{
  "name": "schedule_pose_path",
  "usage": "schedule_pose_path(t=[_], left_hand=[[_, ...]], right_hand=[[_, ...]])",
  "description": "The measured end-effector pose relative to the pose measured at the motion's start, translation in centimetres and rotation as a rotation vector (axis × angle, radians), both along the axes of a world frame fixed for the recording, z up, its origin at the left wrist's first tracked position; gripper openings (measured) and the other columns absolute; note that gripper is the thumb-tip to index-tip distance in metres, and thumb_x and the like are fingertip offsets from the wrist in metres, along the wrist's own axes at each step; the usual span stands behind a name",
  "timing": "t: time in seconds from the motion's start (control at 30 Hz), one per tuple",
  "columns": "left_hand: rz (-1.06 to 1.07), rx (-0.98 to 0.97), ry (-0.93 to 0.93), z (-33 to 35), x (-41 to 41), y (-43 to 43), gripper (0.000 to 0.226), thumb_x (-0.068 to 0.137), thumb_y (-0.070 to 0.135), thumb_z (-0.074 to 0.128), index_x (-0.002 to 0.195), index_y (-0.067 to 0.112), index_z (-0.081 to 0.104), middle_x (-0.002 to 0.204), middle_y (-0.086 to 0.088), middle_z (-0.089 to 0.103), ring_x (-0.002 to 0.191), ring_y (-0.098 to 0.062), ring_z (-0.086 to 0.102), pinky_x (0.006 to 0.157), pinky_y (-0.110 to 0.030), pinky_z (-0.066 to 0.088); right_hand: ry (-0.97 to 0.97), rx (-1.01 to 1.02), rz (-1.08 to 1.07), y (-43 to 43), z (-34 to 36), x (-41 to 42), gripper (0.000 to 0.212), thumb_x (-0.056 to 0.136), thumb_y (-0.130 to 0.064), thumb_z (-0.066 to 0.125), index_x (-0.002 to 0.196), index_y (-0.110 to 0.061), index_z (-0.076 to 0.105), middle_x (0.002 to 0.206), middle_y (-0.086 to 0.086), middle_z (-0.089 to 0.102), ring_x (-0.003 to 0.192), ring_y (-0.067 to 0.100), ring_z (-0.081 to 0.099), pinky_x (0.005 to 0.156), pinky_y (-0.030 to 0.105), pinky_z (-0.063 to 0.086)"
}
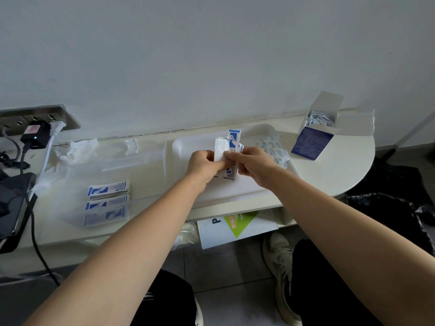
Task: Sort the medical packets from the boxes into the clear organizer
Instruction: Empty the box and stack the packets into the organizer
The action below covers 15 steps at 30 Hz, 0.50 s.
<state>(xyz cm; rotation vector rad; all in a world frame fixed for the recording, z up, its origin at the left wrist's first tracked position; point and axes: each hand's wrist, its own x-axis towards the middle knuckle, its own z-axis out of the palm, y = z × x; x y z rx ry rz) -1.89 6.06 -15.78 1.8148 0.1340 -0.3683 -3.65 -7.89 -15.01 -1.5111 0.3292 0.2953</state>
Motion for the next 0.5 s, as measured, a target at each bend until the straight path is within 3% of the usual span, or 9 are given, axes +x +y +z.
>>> schedule_pose_path(t=[0.27, 0.4, 0.5], left_hand=[[0.012, -0.062, -0.010, 0.2, -0.4, 0.6, 0.028, 0.075, 0.019, 0.080, 0.092, 0.006, 0.062, 0.082, -0.003, 0.067, 0.073, -0.016, 0.065, 0.060, -0.028, 0.051], [0.049, -0.200, 0.094, 0.4, 0.0, 1.0, 0.024, 0.077, 0.016, 0.078, 0.094, 0.007, 0.066, 0.091, -0.007, 0.071, 0.083, -0.021, 0.068, 0.063, -0.025, 0.051], [0.040, -0.164, 0.065, 0.5, 0.1, 1.1, 0.028, 0.078, 0.018, 0.078, 0.100, 0.005, 0.067, 0.093, -0.009, 0.072, 0.082, -0.021, 0.069, 0.059, -0.025, 0.054]], right_hand=[[0.000, 0.082, -0.007, -0.2, -0.3, 0.3, 0.007, 0.088, -0.012, 0.067, 0.081, -0.009, 0.065, 0.066, 0.002, 0.055, 0.053, 0.008, 0.038, 0.053, 0.018, 0.037], [0.023, 0.104, -0.004, -0.6, -0.4, 0.5, 0.009, 0.088, -0.015, 0.066, 0.086, -0.007, 0.064, 0.081, 0.010, 0.058, 0.060, 0.010, 0.041, 0.059, 0.019, 0.040], [0.022, 0.080, -0.015, -0.9, -0.6, 0.6, 0.010, 0.089, -0.017, 0.066, 0.086, -0.007, 0.065, 0.082, 0.010, 0.061, 0.061, 0.010, 0.042, 0.059, 0.020, 0.040]])
